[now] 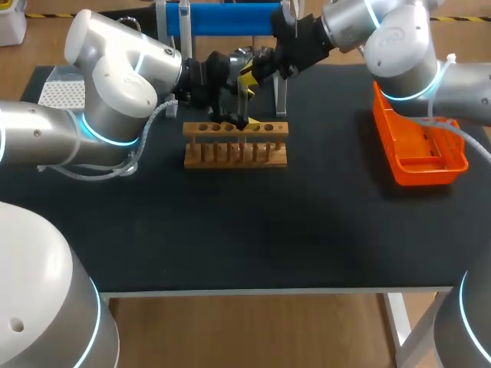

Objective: Invert the test tube, pick up the pipette, mount the tip to pipette, aspirate from beaker and dispense into the tube, eject the tip, return the pipette, and cap with the stopper.

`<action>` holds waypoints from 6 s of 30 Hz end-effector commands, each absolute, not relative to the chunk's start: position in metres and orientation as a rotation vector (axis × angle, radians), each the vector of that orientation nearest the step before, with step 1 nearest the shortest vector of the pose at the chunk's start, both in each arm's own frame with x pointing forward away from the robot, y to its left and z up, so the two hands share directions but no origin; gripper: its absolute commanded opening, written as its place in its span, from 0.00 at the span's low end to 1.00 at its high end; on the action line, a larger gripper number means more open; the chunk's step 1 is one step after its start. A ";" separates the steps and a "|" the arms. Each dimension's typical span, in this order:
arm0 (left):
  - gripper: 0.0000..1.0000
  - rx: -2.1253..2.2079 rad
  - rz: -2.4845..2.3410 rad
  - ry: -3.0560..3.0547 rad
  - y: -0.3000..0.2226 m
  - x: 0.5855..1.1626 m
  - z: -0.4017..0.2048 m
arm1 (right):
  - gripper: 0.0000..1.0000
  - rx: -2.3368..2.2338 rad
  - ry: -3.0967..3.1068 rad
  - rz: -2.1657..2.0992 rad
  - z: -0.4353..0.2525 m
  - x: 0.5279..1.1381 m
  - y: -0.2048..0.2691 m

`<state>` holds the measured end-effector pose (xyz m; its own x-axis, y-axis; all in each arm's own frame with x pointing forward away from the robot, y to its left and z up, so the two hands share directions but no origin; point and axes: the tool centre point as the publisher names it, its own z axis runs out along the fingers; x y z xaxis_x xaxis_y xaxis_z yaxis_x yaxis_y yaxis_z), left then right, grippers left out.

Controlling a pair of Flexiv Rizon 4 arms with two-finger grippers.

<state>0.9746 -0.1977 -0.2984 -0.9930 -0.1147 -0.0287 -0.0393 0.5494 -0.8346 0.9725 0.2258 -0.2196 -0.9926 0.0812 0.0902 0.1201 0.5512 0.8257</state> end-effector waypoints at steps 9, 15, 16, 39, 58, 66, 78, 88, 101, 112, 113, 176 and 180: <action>1.00 -0.134 -1.448 2.695 -0.198 0.975 -0.298 | 0.00 -0.185 -2.732 -1.439 -0.225 0.974 0.227; 1.00 -0.134 -1.448 2.695 -0.198 0.975 -0.298 | 0.00 -0.185 -2.729 -1.452 -0.222 0.974 0.228; 1.00 -0.134 -1.448 2.695 -0.198 0.975 -0.298 | 0.00 -0.184 -2.728 -1.458 -0.221 0.974 0.229; 1.00 -0.134 -1.448 2.695 -0.198 0.975 -0.298 | 0.00 -0.193 -2.729 -1.465 -0.220 0.975 0.226; 1.00 -0.134 -1.448 2.695 -0.198 0.975 -0.298 | 0.00 -0.200 -2.730 -1.447 -0.227 0.973 0.227; 1.00 -0.134 -1.448 2.695 -0.198 0.975 -0.298 | 0.00 -0.204 -2.727 -1.439 -0.231 0.971 0.226; 1.00 -0.134 -1.448 2.695 -0.198 0.975 -0.298 | 0.40 -0.204 -2.764 -1.399 -0.241 0.968 0.222; 1.00 -0.134 -1.448 2.695 -0.198 0.975 -0.298 | 1.00 -0.226 -2.672 -1.620 -0.224 0.973 0.208; 1.00 -0.134 -1.448 2.695 -0.198 0.975 -0.298 | 0.00 -0.092 -2.470 -1.998 -0.208 0.972 0.201; 1.00 -0.134 -1.448 2.695 -0.198 0.975 -0.298 | 0.00 -0.046 -2.354 -2.113 -0.203 0.974 0.212; 1.00 -0.134 -1.448 2.695 -0.198 0.975 -0.298 | 0.00 -0.046 -2.352 -2.114 -0.203 0.974 0.213; 1.00 -0.134 -1.448 2.695 -0.198 0.975 -0.298 | 0.00 -0.069 -2.253 -2.117 -0.230 0.982 0.241; 1.00 -0.134 -1.448 2.695 -0.198 0.975 -0.298 | 0.00 -0.073 -2.255 -2.104 -0.236 0.981 0.241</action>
